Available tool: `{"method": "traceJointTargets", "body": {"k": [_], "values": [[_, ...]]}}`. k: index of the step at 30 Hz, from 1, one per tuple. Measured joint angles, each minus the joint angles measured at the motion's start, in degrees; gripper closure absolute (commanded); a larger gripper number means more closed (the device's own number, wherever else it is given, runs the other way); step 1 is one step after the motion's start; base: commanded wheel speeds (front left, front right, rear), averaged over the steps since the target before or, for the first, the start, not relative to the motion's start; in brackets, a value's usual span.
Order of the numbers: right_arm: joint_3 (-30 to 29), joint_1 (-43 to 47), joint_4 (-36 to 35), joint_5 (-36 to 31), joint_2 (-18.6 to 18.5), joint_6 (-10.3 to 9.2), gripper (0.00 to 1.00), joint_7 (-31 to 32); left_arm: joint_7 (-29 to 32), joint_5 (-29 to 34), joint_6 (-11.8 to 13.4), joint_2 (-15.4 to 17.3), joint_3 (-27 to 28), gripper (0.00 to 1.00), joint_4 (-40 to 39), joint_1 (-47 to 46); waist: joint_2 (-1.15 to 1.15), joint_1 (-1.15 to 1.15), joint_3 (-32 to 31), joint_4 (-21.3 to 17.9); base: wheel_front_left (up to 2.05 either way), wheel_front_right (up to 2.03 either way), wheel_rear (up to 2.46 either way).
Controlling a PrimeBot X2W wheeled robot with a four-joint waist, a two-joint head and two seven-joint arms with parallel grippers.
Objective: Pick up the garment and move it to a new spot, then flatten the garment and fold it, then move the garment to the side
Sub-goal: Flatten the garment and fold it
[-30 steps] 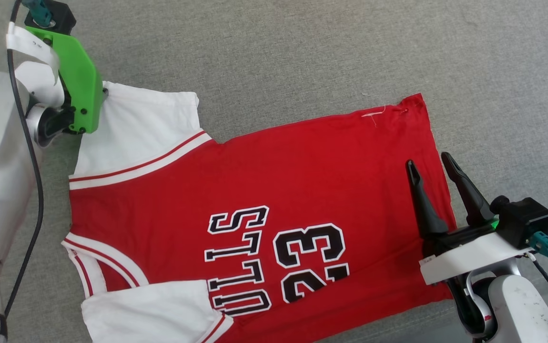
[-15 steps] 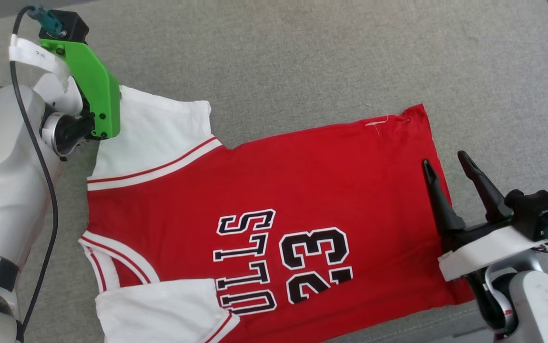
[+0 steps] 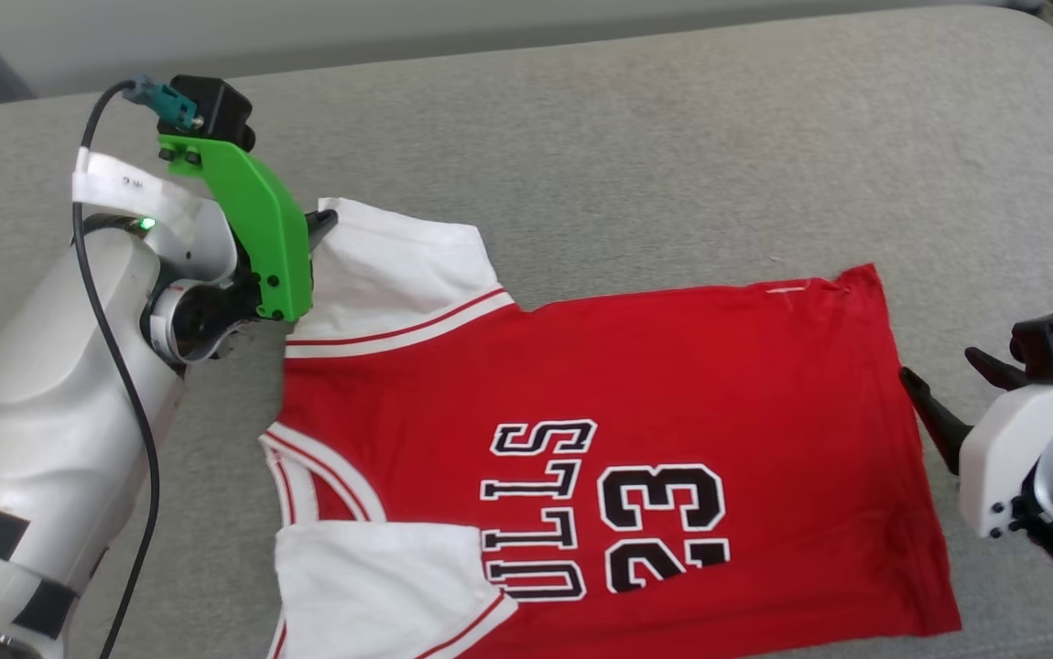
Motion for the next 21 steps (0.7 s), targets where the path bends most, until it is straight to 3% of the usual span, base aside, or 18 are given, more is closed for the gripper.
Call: {"method": "traceJointTargets", "body": {"k": [8, 12, 21], "values": [[1.27, -6.84, 3.93, 6.19, -6.09, 0.01, 0.0, 12.63, 0.92, -0.96, 6.31, 4.88, 1.23, 1.0, -20.52, 7.87, 0.0, 0.0, -0.82, 5.74, 0.0, 0.0, 0.0], [1.64, -11.04, 7.09, 6.81, -7.75, 0.01, 0.0, 15.5, 1.19, -0.66, 9.95, 7.46, 1.48, 1.0, -29.47, 11.04, 0.0, 0.0, -0.01, 7.9, 0.0, 0.0, 0.0], [4.89, -17.22, 15.11, 6.84, -9.03, 0.01, 0.0, 17.7, 1.37, 0.58, 13.77, 8.99, 0.91, 1.0, -41.64, 14.94, 0.0, 0.0, 3.23, 10.96, 0.0, 0.0, 0.0]]}}
